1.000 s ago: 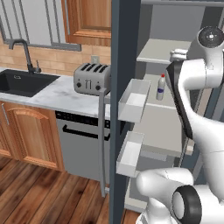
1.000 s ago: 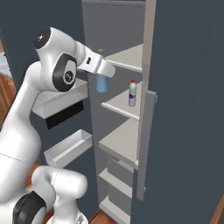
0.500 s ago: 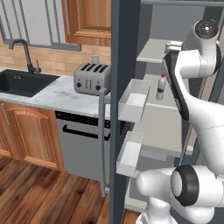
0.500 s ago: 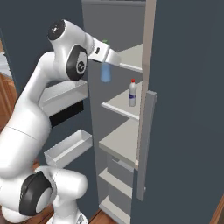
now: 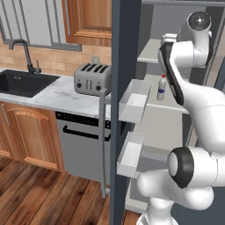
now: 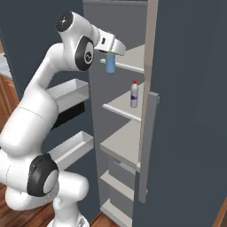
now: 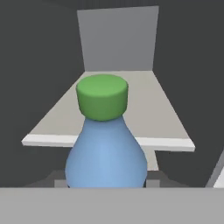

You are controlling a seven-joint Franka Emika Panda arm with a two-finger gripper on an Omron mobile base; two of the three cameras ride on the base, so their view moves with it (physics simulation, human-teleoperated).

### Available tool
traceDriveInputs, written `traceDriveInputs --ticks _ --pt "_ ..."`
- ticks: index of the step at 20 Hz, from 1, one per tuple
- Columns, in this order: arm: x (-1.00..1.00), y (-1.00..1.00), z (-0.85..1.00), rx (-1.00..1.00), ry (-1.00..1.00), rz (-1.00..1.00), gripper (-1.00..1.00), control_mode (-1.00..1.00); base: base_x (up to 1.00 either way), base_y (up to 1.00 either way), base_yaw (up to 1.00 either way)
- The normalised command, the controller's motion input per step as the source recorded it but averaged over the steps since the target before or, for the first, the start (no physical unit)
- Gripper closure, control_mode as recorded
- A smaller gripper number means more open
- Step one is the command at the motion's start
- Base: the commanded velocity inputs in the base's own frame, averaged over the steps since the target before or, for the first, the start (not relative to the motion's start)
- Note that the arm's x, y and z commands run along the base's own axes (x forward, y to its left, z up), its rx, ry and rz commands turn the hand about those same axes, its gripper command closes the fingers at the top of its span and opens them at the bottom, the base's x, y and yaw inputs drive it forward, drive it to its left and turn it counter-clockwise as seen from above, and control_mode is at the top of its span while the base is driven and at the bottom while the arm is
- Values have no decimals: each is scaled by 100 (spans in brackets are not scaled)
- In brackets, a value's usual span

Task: Take the bottled waters from the counter and place them in the freezer to freeze. Close the freezer door after placing the bottles.

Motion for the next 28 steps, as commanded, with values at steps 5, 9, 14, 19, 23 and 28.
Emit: traceDriveInputs --ticks 5,9,14,19,23,28 --pt "58 -11 0 0 -1 6 100 -100 0 0 0" --pt "45 -19 0 -4 0 0 100 -100 0 0 0" --pt "36 -17 0 -3 -1 0 100 -100 0 0 0" --pt "39 -20 -8 0 0 0 100 -100 0 0 0" --pt "50 -31 0 0 2 0 100 -100 0 0 0" --pt "53 -24 0 0 1 0 100 -100 0 0 0"
